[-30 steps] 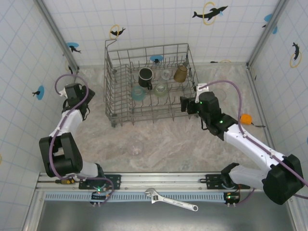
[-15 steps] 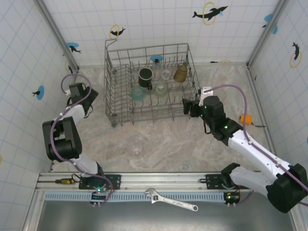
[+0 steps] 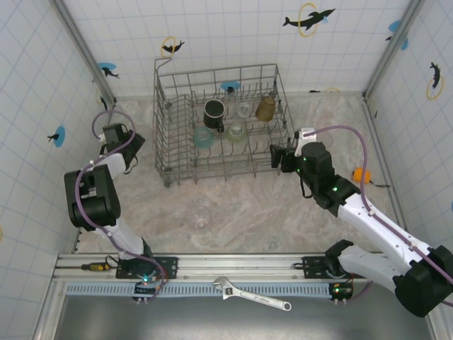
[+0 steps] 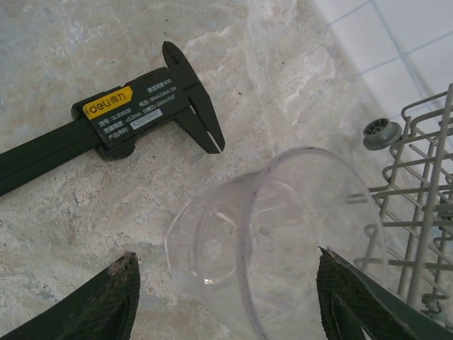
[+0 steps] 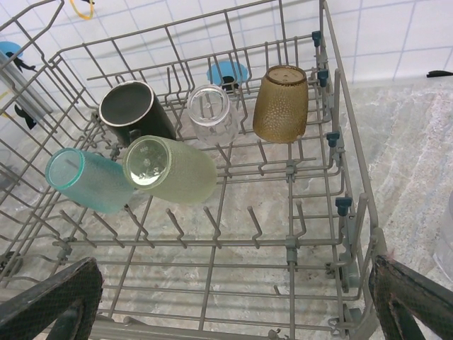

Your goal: Load the cups into the dish rack

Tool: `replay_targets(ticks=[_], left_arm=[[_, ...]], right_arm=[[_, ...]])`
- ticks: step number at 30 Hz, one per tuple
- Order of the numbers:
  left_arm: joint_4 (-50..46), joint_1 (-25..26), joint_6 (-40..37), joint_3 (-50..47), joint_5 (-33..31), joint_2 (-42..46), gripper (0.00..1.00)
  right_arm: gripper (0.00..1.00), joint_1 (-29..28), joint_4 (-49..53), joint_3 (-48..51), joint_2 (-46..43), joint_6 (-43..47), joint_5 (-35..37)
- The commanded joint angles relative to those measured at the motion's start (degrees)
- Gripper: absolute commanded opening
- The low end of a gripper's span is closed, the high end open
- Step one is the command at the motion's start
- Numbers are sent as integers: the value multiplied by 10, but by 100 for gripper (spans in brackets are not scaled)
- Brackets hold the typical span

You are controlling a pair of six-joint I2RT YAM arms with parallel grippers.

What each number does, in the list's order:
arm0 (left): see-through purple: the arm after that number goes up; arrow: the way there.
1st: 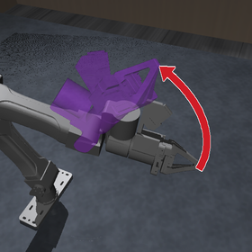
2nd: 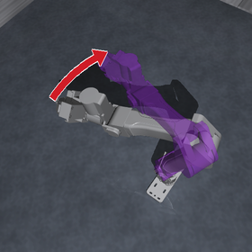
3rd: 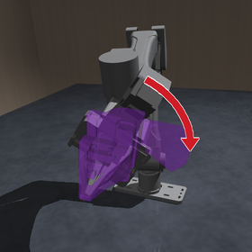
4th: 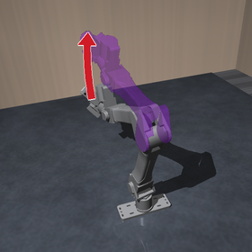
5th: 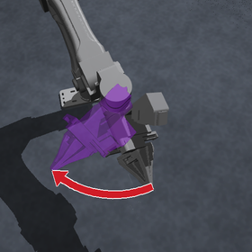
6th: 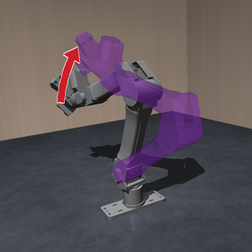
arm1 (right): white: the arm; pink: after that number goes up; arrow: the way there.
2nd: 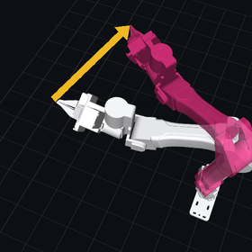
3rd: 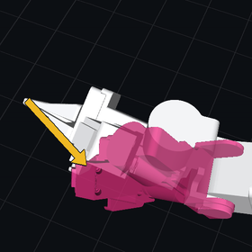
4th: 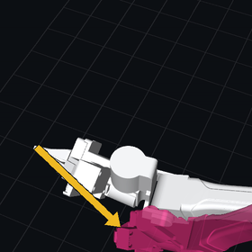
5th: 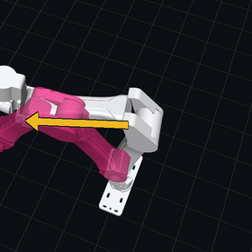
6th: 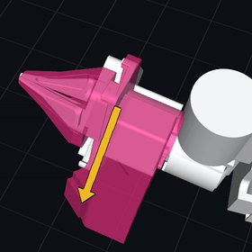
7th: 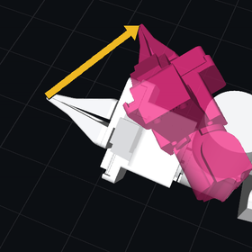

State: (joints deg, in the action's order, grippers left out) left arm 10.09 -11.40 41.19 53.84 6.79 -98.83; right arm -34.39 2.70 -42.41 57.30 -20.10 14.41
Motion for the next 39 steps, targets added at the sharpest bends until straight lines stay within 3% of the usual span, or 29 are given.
replay_targets(ticks=[1,11,14,19,39], left_arm=[[23,-7,8,10,14,-12,64],[31,-16,16,12,23,-38,50],[24,-20,17,13,23,-41,36],[16,-24,17,3,15,-30,1],[42,-30,55,-119,62,119,0]], right_arm=[[100,-1,1,0,-3,-10,0],[100,-7,4,-13,4,-9,7],[100,-9,5,-16,7,-9,8],[100,-17,4,-20,8,-11,12],[100,-25,-5,-42,43,3,-6]])
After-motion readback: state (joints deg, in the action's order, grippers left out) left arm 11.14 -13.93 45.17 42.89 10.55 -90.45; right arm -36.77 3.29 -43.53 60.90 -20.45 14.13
